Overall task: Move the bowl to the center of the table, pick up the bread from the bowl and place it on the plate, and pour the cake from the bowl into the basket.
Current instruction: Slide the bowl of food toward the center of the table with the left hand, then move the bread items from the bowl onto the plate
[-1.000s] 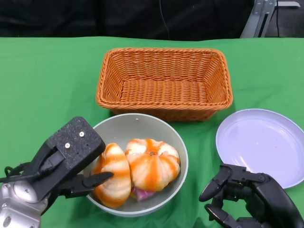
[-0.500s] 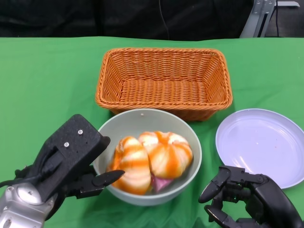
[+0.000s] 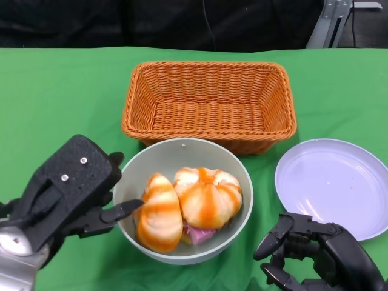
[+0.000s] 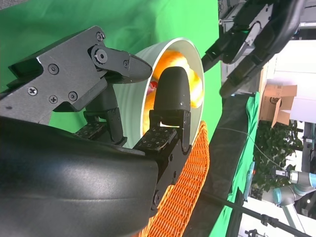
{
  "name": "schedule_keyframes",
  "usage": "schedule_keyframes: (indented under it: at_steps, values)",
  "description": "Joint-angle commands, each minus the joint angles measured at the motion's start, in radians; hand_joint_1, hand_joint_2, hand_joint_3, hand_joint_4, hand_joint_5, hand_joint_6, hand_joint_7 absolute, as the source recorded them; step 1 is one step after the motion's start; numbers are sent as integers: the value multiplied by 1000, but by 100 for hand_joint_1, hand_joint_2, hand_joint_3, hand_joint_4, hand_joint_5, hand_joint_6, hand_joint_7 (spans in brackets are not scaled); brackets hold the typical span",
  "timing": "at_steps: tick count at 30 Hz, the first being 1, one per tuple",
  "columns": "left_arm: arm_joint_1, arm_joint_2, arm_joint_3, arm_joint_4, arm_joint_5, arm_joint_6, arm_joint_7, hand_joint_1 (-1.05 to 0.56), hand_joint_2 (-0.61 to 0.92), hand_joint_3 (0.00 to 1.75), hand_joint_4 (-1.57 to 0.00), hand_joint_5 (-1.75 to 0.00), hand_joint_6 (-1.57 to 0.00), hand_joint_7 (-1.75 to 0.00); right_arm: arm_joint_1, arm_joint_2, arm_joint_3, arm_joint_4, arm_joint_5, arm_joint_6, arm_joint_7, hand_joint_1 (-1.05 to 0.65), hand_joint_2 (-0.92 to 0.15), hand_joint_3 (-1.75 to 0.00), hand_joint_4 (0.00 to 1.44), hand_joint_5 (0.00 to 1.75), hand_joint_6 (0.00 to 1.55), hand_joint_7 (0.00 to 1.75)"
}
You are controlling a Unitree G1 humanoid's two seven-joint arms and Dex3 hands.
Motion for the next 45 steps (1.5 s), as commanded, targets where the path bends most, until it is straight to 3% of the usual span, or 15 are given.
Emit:
schedule_keyframes:
  at_steps: [1,9,13,14,17,19,20,21,23,24,26,30,40,42,45]
  values:
    - [-6,37,16,-20,7,-17,-10,-47,92,30,-41,-4,-16,-3,-4,-7,-7,-2,8,-13,-4,-16,-59,-75,73,148,75,109]
    - [-1,88,93,-62,-36,-49,-56,-44,92,28,-56,-10,-31,-9,-4,-3,-4,-1,7,-12,-7,-17,-59,-76,73,148,75,109]
    - [15,62,173,-40,-88,-147,-58,-31,92,25,-61,-12,-46,-13,-4,-5,-5,-2,7,-7,-7,-18,-59,-75,73,149,75,109]
    - [32,18,210,2,-119,-262,-45,-30,92,24,-61,-12,-47,-13,-6,-4,-7,4,10,-13,-6,-18,-59,-75,73,149,75,109]
    - [65,-101,289,158,-198,-595,-29,-6,92,24,-94,-29,-92,-24,-5,-1,-10,13,15,-26,-6,-16,-60,-75,73,149,75,109]
    - [66,-144,309,250,-231,-746,-43,-3,85,43,-96,-56,-109,-25,-4,1,-13,13,21,-25,-5,-16,-59,-75,73,149,75,109]
    - [63,-165,318,295,-252,-802,-50,-3,79,54,-91,-79,-115,-28,-2,1,-14,11,24,-22,-4,-16,-59,-75,72,149,75,109]
    - [59,-186,327,337,-277,-841,-57,-4,77,59,-86,-97,-114,-37,-1,1,-15,10,23,-25,-5,-16,-59,-75,72,149,75,109]
    - [50,-220,344,416,-331,-902,-76,-7,76,66,-78,-125,-99,-75,2,0,-16,8,28,-30,-2,-16,-59,-75,71,149,75,109]
    - [45,-236,353,461,-359,-933,-89,-8,76,67,-75,-132,-94,-86,4,1,-17,6,32,-33,-1,-16,-59,-75,71,149,74,109]
    - [42,-264,367,523,-386,-967,-81,-7,71,75,-75,-138,-89,-103,7,4,-20,2,45,-40,2,-16,-59,-76,71,150,74,110]
    - [37,-280,379,628,-399,-1047,-99,-8,66,87,-74,-146,-84,-118,11,8,-24,-11,68,-43,3,-17,-58,-77,71,150,74,111]
    - [13,-292,390,737,-434,-1136,-120,-11,60,92,-76,-146,-82,-120,17,0,-40,-92,84,-10,-14,-16,-57,-81,67,149,72,108]
    - [6,-292,392,748,-434,-1152,-121,-10,60,93,-75,-146,-82,-120,16,-10,-41,-139,60,20,-29,-21,-58,-77,64,139,72,97]
    - [0,-291,392,756,-433,-1165,-112,-10,59,95,-76,-145,-83,-121,11,-35,-37,-214,-1,56,-49,-28,-79,-31,61,124,69,78]
